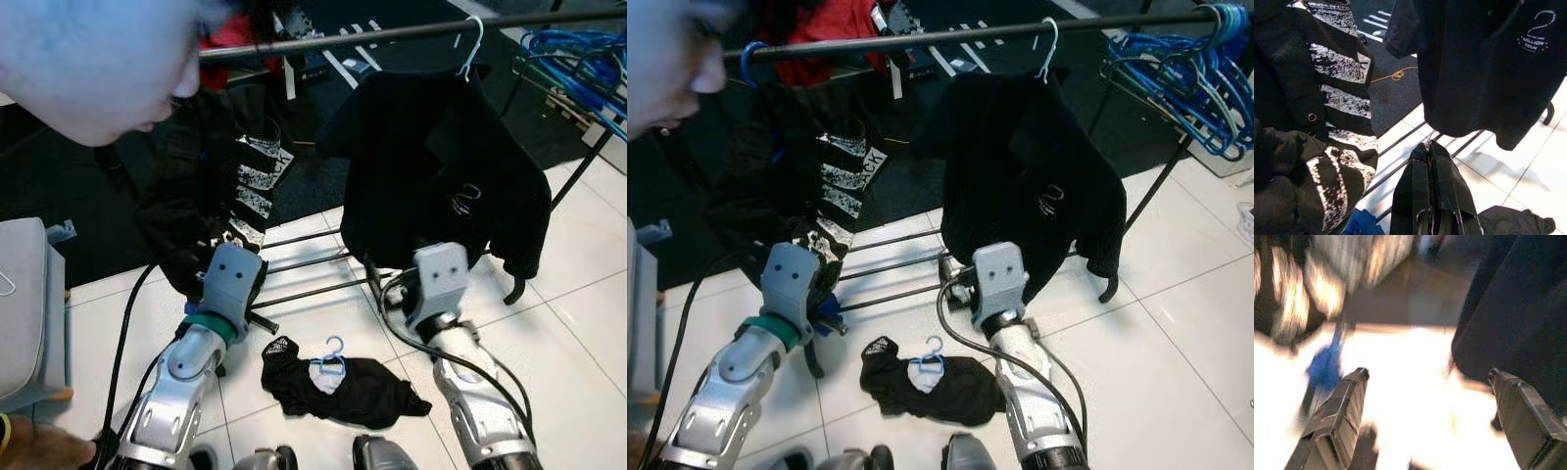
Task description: Hang hanger
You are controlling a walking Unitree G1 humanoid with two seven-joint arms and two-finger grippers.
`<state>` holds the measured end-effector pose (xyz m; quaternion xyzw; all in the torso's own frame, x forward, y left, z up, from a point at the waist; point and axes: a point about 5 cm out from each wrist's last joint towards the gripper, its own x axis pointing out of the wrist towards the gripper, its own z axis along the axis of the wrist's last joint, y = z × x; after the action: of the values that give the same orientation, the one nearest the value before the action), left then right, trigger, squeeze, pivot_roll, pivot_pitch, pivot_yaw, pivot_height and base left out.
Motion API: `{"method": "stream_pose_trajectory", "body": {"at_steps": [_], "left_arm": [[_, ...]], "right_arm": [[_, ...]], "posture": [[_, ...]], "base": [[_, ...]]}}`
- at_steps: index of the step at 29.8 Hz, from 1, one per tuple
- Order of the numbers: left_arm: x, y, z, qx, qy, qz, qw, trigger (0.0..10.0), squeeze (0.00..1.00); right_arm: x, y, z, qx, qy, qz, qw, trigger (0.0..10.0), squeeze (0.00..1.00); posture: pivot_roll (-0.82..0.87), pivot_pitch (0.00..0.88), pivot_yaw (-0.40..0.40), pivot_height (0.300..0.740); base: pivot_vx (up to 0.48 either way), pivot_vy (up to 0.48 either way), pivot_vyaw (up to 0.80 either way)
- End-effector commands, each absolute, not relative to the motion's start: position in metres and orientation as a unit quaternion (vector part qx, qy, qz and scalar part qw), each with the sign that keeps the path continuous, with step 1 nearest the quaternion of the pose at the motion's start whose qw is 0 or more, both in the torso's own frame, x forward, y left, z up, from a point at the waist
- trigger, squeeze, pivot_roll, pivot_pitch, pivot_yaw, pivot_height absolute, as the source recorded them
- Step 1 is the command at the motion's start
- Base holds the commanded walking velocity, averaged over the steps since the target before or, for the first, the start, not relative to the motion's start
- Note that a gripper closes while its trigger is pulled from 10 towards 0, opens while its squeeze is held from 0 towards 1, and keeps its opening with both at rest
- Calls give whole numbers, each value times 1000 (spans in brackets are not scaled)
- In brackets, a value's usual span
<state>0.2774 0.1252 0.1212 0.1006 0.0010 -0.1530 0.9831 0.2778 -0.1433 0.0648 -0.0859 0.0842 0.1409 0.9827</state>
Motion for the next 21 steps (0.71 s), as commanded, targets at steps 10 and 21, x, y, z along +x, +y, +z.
{"method": "stream_pose_trajectory", "body": {"at_steps": [10,21], "left_arm": [[277,123,116,100,10,-154,983,10000,0],[277,121,116,99,8,-153,983,10000,0]], "right_arm": [[268,-161,16,-95,258,162,948,10000,0],[288,-162,46,-100,163,120,974,10000,0]], "posture": [[-180,90,112,740],[-184,97,108,740]], "base": [[0,0,0],[0,0,0]]}}
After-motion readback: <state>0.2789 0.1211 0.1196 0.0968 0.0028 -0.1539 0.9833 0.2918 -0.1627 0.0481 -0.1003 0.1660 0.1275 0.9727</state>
